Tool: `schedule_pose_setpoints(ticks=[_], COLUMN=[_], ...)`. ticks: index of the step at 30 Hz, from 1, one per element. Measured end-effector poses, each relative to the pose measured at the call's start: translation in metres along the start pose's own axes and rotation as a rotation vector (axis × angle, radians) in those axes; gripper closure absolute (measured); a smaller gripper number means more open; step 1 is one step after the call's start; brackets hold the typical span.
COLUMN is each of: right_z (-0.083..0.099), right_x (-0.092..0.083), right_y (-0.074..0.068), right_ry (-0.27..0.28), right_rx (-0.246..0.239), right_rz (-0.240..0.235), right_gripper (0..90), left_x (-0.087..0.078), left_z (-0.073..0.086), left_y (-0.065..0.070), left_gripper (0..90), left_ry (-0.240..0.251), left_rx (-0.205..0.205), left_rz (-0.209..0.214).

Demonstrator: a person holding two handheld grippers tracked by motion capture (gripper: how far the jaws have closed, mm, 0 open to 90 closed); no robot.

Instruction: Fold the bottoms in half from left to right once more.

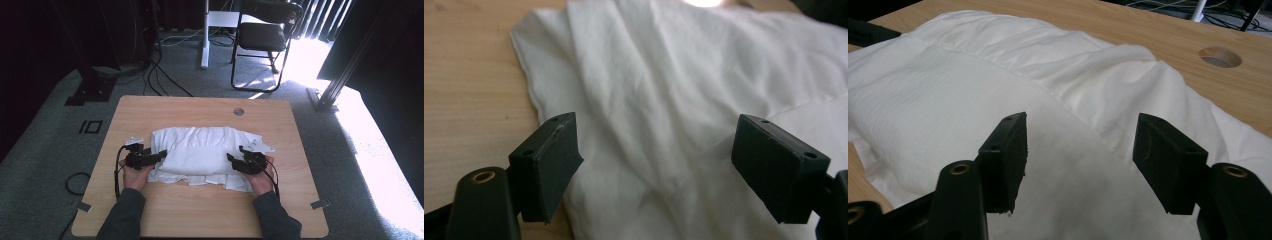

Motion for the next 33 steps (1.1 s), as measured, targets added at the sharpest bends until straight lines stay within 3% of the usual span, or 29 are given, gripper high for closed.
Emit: schedule_pose_setpoints(ticks=[1,3,7,10,12,16,22,25,27,28,29,31,33], right_z=[-0.001,-0.002,-0.005,-0.009,-0.012,-0.012,-0.006,-0.003,-0.003,-0.002,-0.002,-0.001,0.000], right_x=[0.003,0.007,0.013,0.015,0.022,0.030,0.045,0.047,0.047,0.047,0.048,0.049,0.051], right_y=[-0.003,-0.006,-0.015,-0.023,-0.028,-0.033,-0.035,-0.034,-0.034,-0.034,-0.034,-0.033,-0.032], right_ry=[-0.004,-0.007,-0.004,0.005,0.001,-0.010,-0.050,-0.057,-0.058,-0.059,-0.062,-0.074,-0.079], right_rx=[-0.001,-0.002,-0.017,-0.037,-0.052,-0.059,-0.062,-0.061,-0.064,-0.066,-0.069,-0.069,-0.074], right_rz=[-0.005,-0.011,-0.018,-0.016,-0.025,-0.028,-0.012,-0.016,-0.014,-0.014,-0.014,-0.017,-0.016], right_gripper=[38.0,36.7,36.2,41.0,55.8,58.8,53.8,52.0,50.4,49.8,49.0,48.9,48.9], left_x=[-0.001,0.003,0.019,0.023,0.023,0.024,0.021,0.023,0.024,0.025,0.026,0.026,0.025], left_z=[-0.001,-0.002,0.007,0.007,0.007,0.006,0.007,0.007,0.008,0.007,0.008,0.008,0.008], left_y=[0.001,0.002,-0.001,0.003,0.005,0.009,0.006,0.006,0.007,0.008,0.008,0.006,0.005], left_gripper=[20.0,19.0,17.0,17.1,23.9,30.9,38.2,27.6,26.5,25.3,17.7,14.3,17.0], left_ry=[0.010,-0.017,-0.113,-0.136,-0.155,-0.186,-0.175,-0.172,-0.177,-0.190,-0.200,-0.198,-0.187], left_rx=[-0.004,0.013,0.013,0.056,0.080,0.121,0.115,0.115,0.127,0.128,0.120,0.115,0.120], left_rz=[0.012,-0.008,-0.044,-0.072,-0.106,-0.166,-0.158,-0.213,-0.230,-0.262,-0.278,-0.276,-0.237])
Point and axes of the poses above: each handheld gripper's, and its own axes: x roughly forward along the jaws, z roughly out of its underside, y roughly to its right, the point moved 1 cm from there along x, roughly forward along the jaws, and after that the axes turned 14 degrees about x, right-handed, at the moved point
